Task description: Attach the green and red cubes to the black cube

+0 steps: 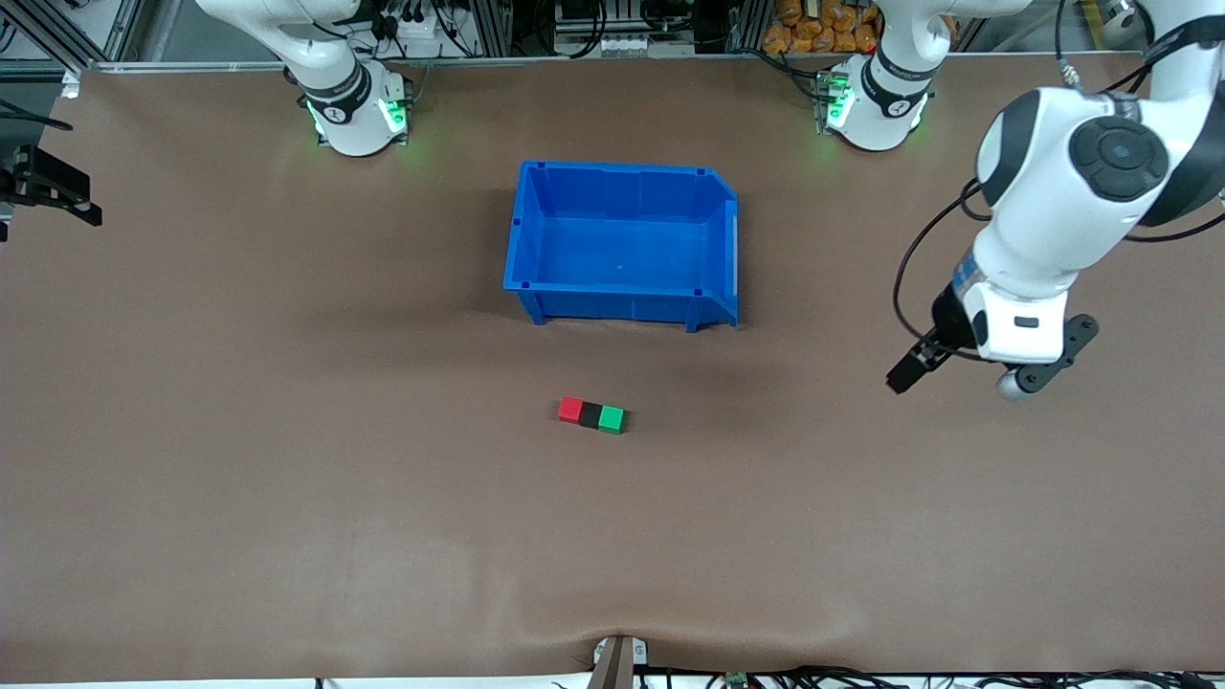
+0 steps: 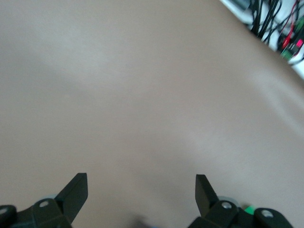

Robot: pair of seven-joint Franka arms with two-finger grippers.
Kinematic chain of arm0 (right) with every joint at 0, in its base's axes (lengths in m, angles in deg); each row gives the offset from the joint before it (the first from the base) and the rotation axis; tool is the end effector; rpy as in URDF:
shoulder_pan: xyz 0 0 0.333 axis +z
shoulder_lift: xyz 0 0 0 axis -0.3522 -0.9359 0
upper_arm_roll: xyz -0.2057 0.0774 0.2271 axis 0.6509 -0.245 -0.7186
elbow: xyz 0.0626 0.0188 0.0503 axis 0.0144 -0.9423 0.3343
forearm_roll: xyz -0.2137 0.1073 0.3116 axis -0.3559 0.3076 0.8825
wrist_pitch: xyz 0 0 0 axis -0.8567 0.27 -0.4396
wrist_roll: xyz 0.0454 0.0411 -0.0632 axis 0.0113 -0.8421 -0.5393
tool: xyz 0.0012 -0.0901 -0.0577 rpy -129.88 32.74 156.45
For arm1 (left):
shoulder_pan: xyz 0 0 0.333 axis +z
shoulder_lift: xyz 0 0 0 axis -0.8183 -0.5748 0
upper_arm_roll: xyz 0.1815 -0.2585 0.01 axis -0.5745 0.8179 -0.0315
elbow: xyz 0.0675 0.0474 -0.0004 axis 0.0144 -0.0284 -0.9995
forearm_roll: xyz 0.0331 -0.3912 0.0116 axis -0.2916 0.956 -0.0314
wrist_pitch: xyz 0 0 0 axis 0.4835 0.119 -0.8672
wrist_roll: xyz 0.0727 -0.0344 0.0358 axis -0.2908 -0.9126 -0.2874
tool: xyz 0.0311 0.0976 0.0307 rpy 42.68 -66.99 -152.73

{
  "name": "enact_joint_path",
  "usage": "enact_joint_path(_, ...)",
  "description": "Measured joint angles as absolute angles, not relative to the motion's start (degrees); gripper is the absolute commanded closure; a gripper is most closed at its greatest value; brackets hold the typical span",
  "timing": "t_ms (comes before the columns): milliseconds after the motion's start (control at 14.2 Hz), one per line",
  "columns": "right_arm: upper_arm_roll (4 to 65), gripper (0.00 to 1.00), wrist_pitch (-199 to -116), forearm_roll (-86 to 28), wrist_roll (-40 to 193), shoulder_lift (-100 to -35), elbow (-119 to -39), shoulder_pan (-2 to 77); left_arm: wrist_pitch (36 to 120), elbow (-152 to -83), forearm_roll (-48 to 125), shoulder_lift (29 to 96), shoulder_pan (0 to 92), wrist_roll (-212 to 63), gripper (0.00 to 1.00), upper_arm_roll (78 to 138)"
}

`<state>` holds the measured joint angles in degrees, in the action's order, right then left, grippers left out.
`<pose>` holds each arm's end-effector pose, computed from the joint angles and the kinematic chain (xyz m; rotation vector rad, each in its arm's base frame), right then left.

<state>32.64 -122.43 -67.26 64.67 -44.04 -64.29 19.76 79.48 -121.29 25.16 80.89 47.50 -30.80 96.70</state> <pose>0.5340 -0.0482 0.6583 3.1070 0.3218 -0.1146 0.5948 -0.1454 0.4856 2.9686 0.9101 0.2264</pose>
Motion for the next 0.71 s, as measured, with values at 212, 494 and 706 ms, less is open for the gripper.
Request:
enact_joint_path(212,32.6,0.0,-122.1,-67.2,64.6,-44.2,-64.1,19.8,74.0,-119.9,26.0,81.5,50.4,-43.2,0.0,96.8)
enact_joint_path(494,32.6,0.0,-122.1,-67.2,64.6,-44.2,-64.1,20.0,64.1,-113.9,27.0,81.6,54.0,-59.7,0.0,96.6)
enact_joint_path(706,32.6,0.0,-122.0,-67.2,64.6,-44.2,-64.1,20.0,58.3,-111.1,27.0,81.9,54.0,-68.9,0.0,95.0)
